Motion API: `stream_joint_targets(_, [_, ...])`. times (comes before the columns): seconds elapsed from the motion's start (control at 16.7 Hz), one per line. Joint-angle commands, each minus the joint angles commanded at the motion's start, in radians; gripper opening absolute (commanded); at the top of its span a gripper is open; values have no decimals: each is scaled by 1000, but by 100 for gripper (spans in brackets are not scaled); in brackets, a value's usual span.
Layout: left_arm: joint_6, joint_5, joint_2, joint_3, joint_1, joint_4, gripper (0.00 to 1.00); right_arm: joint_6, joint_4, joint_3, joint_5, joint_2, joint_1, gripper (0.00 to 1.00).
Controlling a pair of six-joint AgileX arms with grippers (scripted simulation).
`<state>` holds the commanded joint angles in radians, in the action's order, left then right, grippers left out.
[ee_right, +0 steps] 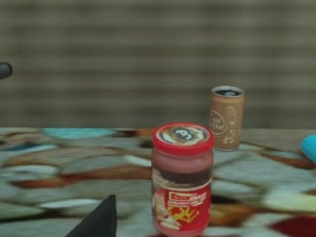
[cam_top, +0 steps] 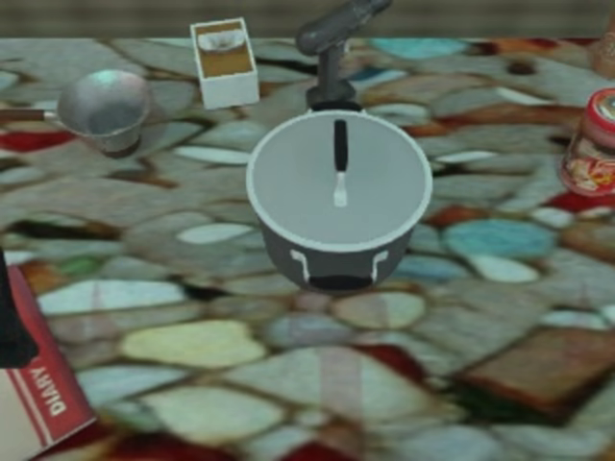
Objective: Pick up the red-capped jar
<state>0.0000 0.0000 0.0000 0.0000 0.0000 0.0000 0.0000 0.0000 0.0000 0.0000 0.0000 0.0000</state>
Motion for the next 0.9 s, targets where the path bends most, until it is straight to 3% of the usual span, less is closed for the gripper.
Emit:
stream_joint_targets(0.42, [0,0,0,0,0,0,100,-9,-84,143,-15,124,9,100])
stream_joint_targets(0.9, [0,0,0,0,0,0,100,-71,-481,738,-8,724,-18,100])
